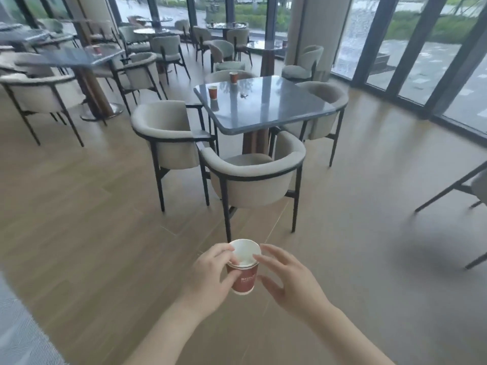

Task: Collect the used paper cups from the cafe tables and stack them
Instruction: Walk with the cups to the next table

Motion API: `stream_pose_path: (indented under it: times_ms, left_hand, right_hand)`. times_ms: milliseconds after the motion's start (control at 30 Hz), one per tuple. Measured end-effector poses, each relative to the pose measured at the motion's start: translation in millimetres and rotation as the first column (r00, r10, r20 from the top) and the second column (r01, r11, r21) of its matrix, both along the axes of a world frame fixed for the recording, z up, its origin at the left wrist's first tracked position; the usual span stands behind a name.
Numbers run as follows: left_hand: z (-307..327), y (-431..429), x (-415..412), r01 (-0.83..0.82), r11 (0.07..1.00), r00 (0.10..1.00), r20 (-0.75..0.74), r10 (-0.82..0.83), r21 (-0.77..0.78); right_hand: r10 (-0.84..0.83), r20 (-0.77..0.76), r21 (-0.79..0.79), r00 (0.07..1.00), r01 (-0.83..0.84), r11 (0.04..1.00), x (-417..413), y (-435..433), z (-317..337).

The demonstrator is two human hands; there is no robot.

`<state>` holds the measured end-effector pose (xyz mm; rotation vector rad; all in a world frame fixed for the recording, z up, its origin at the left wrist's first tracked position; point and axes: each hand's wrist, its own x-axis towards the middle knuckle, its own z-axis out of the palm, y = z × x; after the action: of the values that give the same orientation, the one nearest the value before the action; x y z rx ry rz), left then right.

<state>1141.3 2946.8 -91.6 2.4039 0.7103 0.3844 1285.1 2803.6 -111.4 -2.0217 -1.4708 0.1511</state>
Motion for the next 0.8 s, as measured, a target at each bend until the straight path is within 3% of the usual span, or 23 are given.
stream_pose_path:
  times_ms: [400, 800]
  left_hand:
    - [-9, 223, -12, -0.334, 0.939, 0.940, 0.044, 0.338, -0.075]
    - [7, 458, -21, -0.439, 0.897, 0.898, 0.022, 0.440, -0.054]
  right_hand:
    - [0.339, -0.021, -0.105, 0.940, -0.339, 0.935, 34, 272, 3]
    - [0.354, -0.081, -0.102, 0.932, -0.361, 0.927, 35, 528, 8]
